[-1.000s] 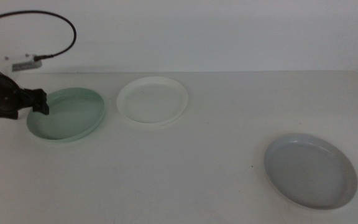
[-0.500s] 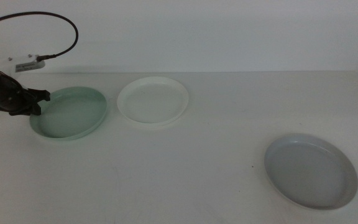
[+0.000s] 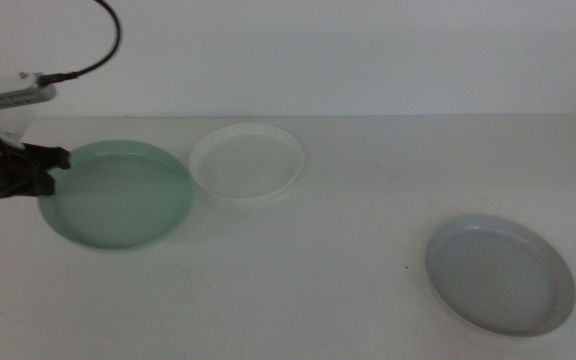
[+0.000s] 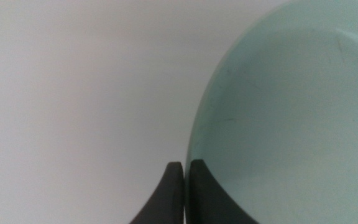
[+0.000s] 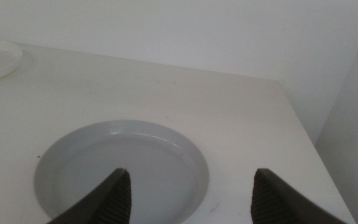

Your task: Stack the three bowls on top of each other.

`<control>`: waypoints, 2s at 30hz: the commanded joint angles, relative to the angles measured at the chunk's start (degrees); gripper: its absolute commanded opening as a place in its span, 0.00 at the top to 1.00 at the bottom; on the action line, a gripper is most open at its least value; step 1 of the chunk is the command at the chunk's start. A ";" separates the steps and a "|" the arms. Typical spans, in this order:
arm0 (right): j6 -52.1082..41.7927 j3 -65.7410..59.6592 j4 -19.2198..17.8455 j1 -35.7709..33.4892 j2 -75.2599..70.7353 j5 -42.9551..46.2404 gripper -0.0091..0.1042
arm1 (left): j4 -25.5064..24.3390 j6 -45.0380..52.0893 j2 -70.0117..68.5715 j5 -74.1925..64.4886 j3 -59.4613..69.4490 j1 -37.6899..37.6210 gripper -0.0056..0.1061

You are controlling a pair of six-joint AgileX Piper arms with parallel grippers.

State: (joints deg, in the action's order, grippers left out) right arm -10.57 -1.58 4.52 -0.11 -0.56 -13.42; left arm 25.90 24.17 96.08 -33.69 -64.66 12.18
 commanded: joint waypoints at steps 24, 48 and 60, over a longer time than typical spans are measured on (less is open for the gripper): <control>-0.25 0.31 -0.17 0.46 -0.44 4.04 0.48 | 9.50 -4.92 -4.12 11.41 14.25 -38.82 0.95; -0.25 0.31 -0.17 0.46 -0.44 4.04 0.48 | 11.99 -1.61 0.77 13.02 14.18 -42.51 0.46; -0.25 0.31 -0.17 0.46 -0.44 4.04 0.48 | 1.68 -5.81 -11.11 10.32 7.37 -32.19 0.01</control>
State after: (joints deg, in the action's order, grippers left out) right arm -10.57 -1.58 4.52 -0.11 -0.56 -13.42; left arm 30.26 20.97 88.00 -25.06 -53.86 -21.61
